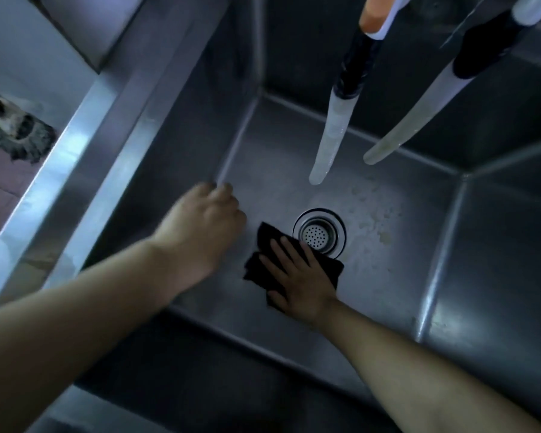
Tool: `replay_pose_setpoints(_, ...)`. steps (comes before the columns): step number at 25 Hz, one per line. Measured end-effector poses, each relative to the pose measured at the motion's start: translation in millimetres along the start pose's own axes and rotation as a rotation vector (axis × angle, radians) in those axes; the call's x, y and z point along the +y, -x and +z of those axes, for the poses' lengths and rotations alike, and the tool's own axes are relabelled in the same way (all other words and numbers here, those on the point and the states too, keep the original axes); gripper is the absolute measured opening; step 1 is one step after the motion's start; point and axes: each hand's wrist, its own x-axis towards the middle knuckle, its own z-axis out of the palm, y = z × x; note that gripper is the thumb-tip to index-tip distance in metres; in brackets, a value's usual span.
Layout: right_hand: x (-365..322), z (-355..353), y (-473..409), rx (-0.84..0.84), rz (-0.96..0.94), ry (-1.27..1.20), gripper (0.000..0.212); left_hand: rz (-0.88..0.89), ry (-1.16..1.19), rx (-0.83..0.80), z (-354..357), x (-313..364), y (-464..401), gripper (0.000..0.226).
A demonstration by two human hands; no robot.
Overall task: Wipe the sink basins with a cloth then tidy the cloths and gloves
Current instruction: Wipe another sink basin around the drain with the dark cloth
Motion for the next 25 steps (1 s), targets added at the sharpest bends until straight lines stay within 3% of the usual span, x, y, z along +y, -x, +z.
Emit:
replay_pose_setpoints(1, 4.1, -1.9, -18.4, 0.009, 0.051, -0.011, 0.072, -0.030, 0.044, -0.071, 4.3, 12.3, -7.3, 0.017)
replay_pose_setpoints(4, 29.4, -12.9, -63.4, 0.084, 0.248, -0.108, 0.072, -0.152, 0.142, -0.534, 24.0, 54.4, -25.7, 0.033)
replay_pose_setpoints(5, 40.4, -16.8, -74.9, 0.108, 0.311, -0.122, 0.071, -0.177, 0.130, -0.606, 32.6, 62.4, -30.2, 0.041)
replay_pose_setpoints(11, 124.4, -22.0, -83.6, 0.155, 0.574, -0.042, 0.068, -0.189, 0.134, -0.616, 65.2, 96.7, -40.0, 0.093)
replay_pose_setpoints(15, 148.5, -12.0, -33.1, 0.184, 0.582, -0.059, 0.067, -0.194, 0.123, -0.674, 77.2, 112.4, -46.0, 0.105)
replay_pose_setpoints(20, 90.4, 7.4, 14.9, 0.157, 0.563, -0.062, 0.071, -0.199, 0.144, -0.655, 84.2, 114.1, -44.9, 0.104)
replay_pose_setpoints(25, 19.7, 37.7, 74.7, 0.082, 0.355, -0.058, 0.075, -0.204, 0.185, -0.613, 87.2, 112.7, -40.9, 0.103)
